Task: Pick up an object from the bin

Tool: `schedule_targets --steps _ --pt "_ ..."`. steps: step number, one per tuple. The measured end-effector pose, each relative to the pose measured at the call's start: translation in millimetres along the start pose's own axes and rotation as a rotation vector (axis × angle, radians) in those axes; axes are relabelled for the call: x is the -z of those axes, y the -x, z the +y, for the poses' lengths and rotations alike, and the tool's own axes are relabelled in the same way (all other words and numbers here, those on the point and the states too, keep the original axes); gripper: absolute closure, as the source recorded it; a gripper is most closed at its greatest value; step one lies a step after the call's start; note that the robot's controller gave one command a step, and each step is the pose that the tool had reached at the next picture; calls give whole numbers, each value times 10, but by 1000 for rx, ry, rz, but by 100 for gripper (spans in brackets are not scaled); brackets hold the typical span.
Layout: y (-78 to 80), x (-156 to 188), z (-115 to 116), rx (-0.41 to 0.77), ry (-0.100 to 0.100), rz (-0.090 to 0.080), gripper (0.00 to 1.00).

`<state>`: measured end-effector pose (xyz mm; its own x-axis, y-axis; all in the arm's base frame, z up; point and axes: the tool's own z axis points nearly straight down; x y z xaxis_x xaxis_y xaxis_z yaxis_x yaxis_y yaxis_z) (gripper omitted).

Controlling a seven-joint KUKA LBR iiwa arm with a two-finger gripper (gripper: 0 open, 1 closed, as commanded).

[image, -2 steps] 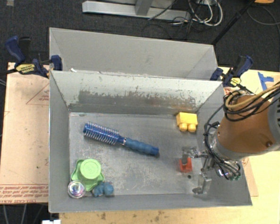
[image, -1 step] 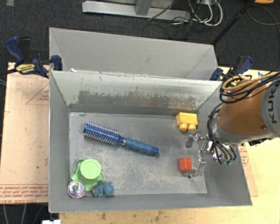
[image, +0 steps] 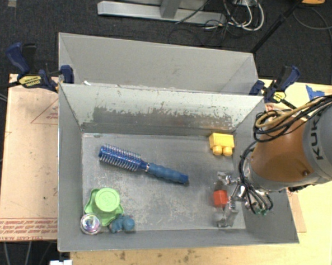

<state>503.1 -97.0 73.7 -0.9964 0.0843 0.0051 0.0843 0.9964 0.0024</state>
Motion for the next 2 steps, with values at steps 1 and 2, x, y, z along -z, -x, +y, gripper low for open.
schedule_targets --steps 1,2 --pt "24 16 -4 1 -1 -5 100" --pt "28 2049 256 7 -2 -17 100"
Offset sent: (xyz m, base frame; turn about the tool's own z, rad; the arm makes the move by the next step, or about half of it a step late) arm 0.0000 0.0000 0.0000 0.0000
